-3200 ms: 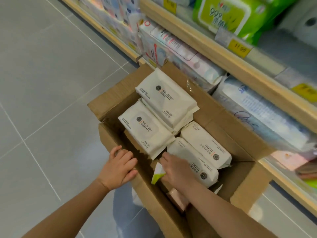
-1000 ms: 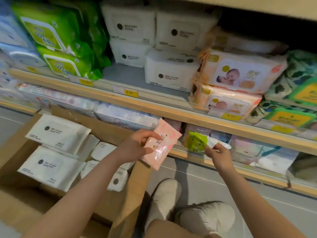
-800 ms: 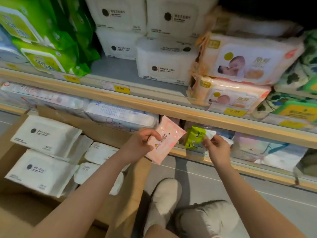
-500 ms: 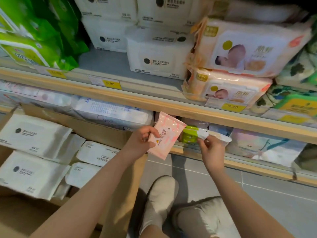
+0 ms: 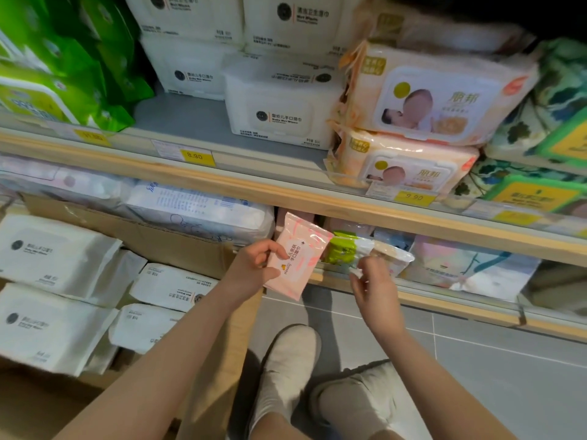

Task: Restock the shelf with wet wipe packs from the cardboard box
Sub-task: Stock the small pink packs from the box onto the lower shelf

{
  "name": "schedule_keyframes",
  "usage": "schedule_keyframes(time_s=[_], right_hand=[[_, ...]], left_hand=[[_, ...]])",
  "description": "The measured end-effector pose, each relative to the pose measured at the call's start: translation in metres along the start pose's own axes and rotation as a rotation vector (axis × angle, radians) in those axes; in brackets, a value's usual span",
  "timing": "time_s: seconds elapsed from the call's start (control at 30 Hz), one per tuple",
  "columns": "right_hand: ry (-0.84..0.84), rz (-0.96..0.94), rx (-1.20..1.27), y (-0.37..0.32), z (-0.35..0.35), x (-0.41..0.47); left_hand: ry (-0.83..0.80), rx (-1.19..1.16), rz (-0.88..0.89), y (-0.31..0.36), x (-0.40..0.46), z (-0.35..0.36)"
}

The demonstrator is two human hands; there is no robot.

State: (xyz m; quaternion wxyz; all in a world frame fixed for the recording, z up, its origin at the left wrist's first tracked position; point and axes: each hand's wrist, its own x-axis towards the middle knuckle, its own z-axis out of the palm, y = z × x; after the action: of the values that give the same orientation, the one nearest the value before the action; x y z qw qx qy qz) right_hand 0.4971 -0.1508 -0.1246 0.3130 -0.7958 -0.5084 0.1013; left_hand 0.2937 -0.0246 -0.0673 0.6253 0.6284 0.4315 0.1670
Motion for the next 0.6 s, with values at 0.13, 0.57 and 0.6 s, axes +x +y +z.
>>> schedule_keyframes(time_s=[0.13, 0.57, 0.6], right_hand=[[-0.266, -0.018, -0.01, 0.002, 0.014, 0.022], [-0.341, 0.322, 0.572, -0.043, -0.007, 0.019], [-0.375, 0.313, 0.62, -0.051, -0.008, 0.015]], left_hand=[[0.003, 0.003, -0.014, -0.003, 0.004, 0.004], [0.014, -0.14, -0.001, -0.015, 0.012, 0.015], [0.024, -0.152, 0.005, -0.017, 0.012, 0.02]])
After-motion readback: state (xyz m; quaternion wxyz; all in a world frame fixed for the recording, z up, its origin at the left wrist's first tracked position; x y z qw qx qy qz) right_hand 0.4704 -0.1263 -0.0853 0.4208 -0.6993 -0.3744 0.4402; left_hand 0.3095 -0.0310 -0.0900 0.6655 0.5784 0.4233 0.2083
